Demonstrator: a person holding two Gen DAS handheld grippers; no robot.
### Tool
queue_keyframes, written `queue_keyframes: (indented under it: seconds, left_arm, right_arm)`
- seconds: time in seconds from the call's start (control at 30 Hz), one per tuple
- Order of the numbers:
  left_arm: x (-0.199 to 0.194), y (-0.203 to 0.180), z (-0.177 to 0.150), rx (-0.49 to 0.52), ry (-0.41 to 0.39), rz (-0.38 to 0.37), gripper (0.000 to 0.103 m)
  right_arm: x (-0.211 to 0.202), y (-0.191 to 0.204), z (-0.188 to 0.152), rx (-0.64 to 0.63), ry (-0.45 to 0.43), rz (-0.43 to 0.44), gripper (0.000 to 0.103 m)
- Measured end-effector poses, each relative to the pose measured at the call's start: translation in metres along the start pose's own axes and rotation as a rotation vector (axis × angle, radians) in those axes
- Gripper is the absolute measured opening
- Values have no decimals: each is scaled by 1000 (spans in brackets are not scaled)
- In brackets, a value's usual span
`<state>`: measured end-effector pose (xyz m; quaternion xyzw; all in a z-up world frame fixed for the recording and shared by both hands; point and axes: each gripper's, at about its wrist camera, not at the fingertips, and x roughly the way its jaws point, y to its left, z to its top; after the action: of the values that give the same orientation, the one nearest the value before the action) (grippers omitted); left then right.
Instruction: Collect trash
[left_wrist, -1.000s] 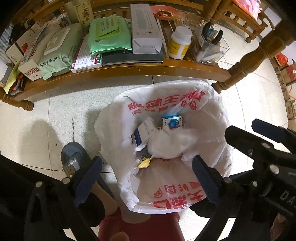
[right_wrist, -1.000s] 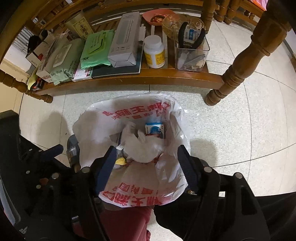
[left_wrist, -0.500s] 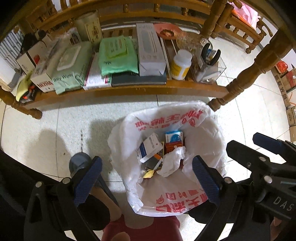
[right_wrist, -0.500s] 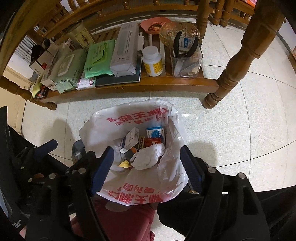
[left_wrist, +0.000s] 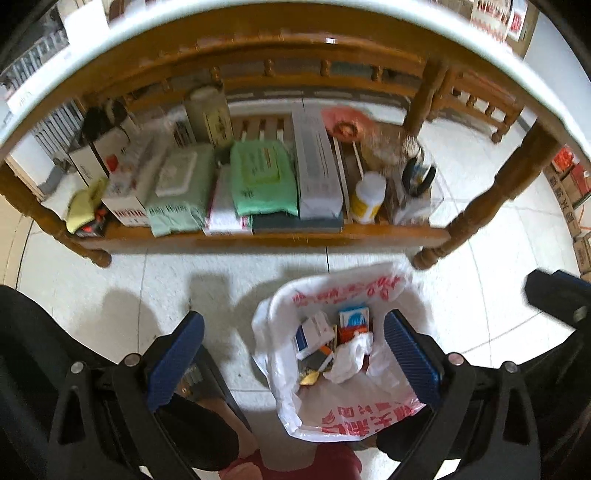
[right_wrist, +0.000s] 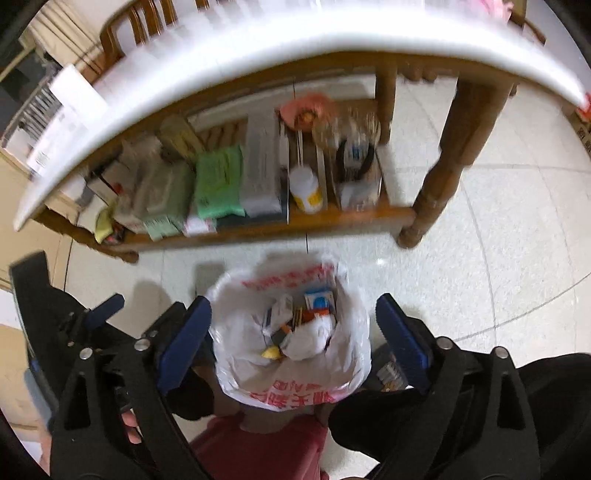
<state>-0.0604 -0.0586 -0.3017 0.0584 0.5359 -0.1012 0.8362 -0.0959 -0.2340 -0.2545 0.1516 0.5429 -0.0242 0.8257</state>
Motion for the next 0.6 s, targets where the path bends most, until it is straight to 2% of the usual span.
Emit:
queue_keyframes:
  seconds: [0.27, 0.47, 0.6]
  left_arm:
    - [-57, 10, 25, 1, -117, 10, 95]
    - [-114, 21, 48, -1, -244, 45, 95]
    - [-149, 31, 62, -5, -323, 84, 95]
  right_arm:
    - [-75, 24, 22, -72, -163, -17, 96]
    - [-130, 42, 30, -130, -307, -64, 96]
    - [-159, 51, 34, -146, -380, -63, 96]
